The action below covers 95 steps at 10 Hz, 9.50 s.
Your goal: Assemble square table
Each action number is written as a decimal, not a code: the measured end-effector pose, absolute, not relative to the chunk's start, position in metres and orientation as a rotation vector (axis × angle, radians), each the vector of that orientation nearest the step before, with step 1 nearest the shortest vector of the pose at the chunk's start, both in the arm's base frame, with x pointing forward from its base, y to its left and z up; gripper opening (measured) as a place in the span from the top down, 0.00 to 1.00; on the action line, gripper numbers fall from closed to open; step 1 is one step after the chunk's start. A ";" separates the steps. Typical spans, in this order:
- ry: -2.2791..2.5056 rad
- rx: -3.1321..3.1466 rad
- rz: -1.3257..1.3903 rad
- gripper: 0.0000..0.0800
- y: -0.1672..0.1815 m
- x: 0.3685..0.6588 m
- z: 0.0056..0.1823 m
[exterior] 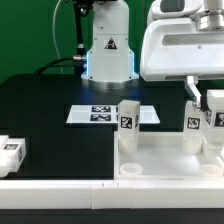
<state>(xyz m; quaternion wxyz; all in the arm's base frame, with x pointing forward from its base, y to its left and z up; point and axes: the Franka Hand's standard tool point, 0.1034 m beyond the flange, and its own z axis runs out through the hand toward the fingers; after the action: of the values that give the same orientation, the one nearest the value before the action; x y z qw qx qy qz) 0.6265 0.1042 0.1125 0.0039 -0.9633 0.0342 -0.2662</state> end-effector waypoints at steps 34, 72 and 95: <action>0.228 -3.122 -0.011 0.22 0.101 0.631 0.078; 2.001 -2.333 -0.014 0.64 0.101 0.640 0.076; 1.040 -2.943 -0.105 0.64 0.113 0.641 0.078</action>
Offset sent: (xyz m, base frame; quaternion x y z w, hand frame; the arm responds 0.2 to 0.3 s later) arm 0.0024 0.0006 -0.0112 0.0001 0.0157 0.0028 0.9999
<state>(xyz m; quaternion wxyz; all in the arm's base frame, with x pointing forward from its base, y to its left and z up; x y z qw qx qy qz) 0.6412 0.1131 0.0775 0.0092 -0.9423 0.3330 -0.0336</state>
